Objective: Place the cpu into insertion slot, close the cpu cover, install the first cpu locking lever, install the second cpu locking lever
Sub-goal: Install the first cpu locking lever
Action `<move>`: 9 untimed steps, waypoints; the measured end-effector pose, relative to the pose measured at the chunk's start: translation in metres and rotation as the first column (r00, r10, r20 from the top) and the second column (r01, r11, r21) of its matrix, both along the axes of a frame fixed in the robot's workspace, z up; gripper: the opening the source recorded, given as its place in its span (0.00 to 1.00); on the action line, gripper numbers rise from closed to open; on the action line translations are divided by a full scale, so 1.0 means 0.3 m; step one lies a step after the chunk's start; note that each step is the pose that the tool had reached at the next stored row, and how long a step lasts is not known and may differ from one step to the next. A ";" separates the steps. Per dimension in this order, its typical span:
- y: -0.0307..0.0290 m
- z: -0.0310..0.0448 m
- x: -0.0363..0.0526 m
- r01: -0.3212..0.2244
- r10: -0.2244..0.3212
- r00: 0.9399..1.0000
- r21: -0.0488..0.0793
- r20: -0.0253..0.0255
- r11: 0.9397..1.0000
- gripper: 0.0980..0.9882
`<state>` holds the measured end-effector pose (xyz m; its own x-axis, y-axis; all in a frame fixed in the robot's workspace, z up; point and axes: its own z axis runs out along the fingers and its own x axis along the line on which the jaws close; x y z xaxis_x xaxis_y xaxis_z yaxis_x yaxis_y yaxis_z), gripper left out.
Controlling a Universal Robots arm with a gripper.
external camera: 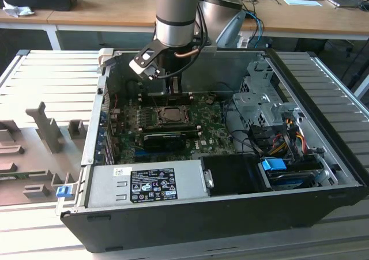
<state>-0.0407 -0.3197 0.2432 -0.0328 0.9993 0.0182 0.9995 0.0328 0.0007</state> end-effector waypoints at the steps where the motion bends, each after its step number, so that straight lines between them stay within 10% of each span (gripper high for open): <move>1: 0.000 0.001 0.000 0.000 0.000 1.000 0.000 0.000 1.000 0.01; 9: 0.000 0.009 0.000 0.000 0.000 1.000 0.000 0.000 1.000 0.01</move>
